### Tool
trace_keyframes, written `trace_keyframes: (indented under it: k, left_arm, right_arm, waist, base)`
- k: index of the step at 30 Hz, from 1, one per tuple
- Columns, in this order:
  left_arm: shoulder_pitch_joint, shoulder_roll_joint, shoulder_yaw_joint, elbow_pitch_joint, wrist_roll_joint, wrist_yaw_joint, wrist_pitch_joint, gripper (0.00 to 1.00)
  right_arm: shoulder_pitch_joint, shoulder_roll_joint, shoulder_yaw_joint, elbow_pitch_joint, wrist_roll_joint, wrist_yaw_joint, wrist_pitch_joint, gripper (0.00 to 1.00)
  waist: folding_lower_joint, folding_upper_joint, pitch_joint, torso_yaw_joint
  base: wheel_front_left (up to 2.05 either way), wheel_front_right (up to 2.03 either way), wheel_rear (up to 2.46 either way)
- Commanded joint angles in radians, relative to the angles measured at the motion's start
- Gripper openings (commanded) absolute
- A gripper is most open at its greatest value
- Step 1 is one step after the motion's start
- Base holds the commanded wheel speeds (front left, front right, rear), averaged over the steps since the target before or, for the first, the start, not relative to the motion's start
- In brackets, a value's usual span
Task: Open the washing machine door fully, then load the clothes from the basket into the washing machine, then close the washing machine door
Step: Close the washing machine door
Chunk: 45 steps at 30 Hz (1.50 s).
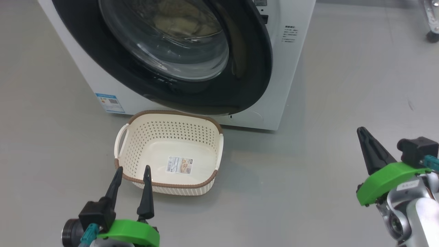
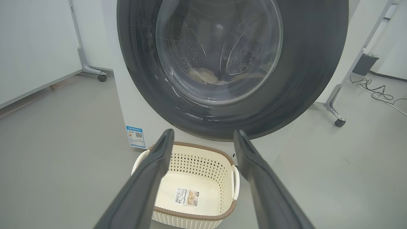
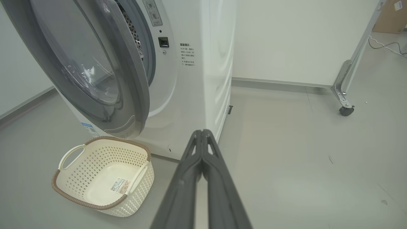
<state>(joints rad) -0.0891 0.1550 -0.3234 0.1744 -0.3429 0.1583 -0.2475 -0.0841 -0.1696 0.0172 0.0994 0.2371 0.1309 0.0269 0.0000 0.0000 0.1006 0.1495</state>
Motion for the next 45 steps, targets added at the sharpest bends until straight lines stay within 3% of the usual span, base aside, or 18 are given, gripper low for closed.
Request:
trace_keyframes:
  k: [1, 20, 37, 45]
  left_arm:
    - [-0.042, 0.001, 0.029, -0.021, 0.011, -0.004, -0.014, 1.0]
    - [-0.134, -0.082, -0.05, 0.076, 0.026, -0.09, -0.014, 1.0]
    - [-0.157, -0.102, -0.039, 0.109, 0.025, -0.106, -0.014, 1.0]
    - [-0.158, -0.104, -0.031, 0.097, 0.022, -0.108, -0.014, 1.0]
  right_arm:
    - [-0.061, -0.03, 0.031, -0.027, 0.009, 0.0, 0.002, 0.0]
    - [-0.483, -0.144, 0.28, 0.191, 0.115, 0.0, 0.026, 0.0]
    - [-0.821, -0.182, 0.461, 0.499, 0.212, 0.0, 0.02, 0.0]
    - [-0.928, -0.205, 0.496, 0.601, 0.259, 0.0, -0.007, 0.0]
  waist:
    - [0.0, 0.0, 0.009, 0.035]
    - [0.0, 0.0, 0.036, 0.267]
    - [0.0, 0.0, 0.06, 0.33]
    - [0.0, 0.0, 0.078, 0.343]
  base:
    - [0.0, 0.0, 0.0]
    - [0.0, 0.0, 0.0]
    - [0.0, 0.0, 0.0]
    - [0.0, 0.0, 0.0]
